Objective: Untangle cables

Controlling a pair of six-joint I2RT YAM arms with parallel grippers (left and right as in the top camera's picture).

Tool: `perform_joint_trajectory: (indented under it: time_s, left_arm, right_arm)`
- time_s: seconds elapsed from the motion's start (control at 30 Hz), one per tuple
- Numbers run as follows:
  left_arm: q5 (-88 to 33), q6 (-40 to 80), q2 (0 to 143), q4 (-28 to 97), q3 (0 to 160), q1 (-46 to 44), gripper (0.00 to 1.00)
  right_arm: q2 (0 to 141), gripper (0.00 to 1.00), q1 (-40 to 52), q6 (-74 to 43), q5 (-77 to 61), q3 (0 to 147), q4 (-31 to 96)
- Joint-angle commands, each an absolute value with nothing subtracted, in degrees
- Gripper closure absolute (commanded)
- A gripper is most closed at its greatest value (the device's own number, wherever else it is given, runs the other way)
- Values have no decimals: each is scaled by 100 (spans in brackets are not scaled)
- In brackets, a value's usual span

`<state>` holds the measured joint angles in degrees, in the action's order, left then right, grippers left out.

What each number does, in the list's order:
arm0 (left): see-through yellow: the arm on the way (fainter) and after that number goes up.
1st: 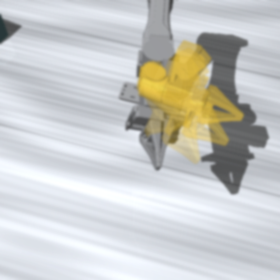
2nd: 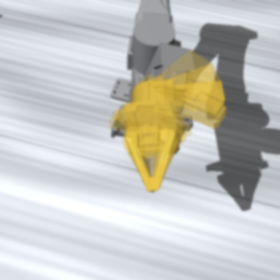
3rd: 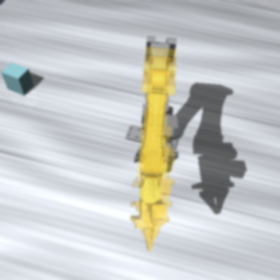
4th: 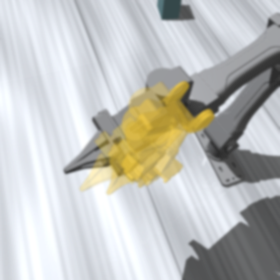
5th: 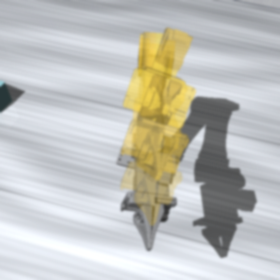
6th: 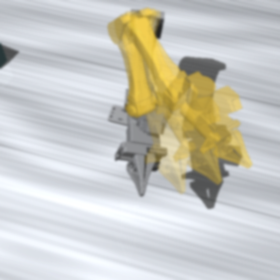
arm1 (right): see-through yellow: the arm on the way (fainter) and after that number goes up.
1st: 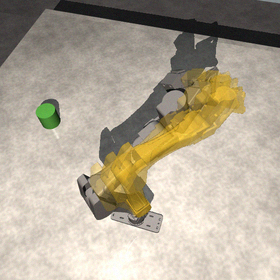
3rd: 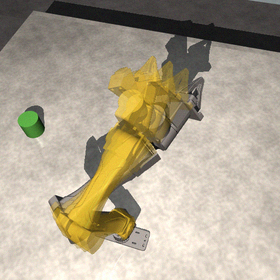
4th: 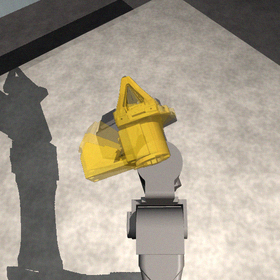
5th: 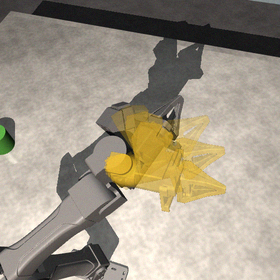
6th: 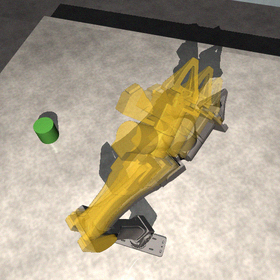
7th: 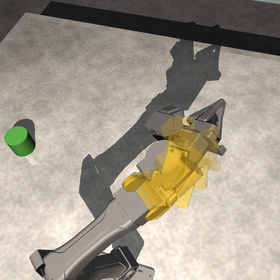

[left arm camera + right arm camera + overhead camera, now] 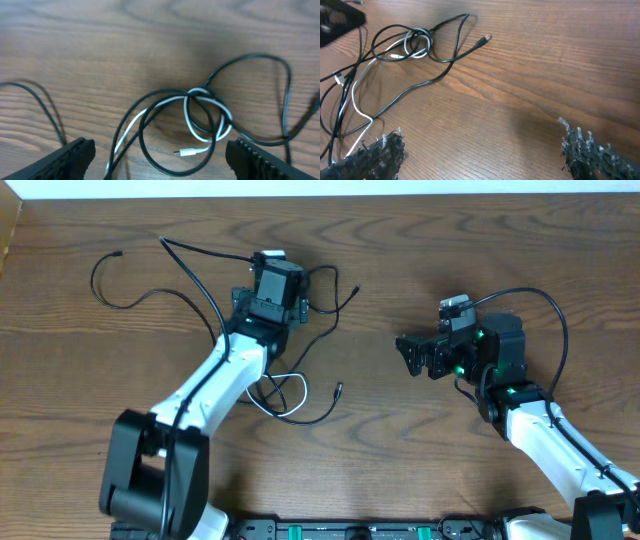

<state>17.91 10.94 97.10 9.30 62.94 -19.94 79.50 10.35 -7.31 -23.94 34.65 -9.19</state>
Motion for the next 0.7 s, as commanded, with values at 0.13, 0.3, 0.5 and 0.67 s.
perform_joint_trajectory:
  time_s: [0.13,0.3,0.5,0.67]
  left_arm:
    - [1022,1186,10232,840,6337,-1599,12]
    - [375,746,10377,648,6337,-1566,12]
    - [362,753,10571,593,6337,-1566,12]
    - [364,753,10753,523,6337,-1566,12]
  right_arm:
    - [7979,1,1083,-668,-2390,3448,-923]
    - [7979,1,1083,-670,-2390,3448,-926]
    - [7979,1,1083,-674,-2392,3448,-921]
    - [7979,1,1083,-672,-2392,3446,-917]
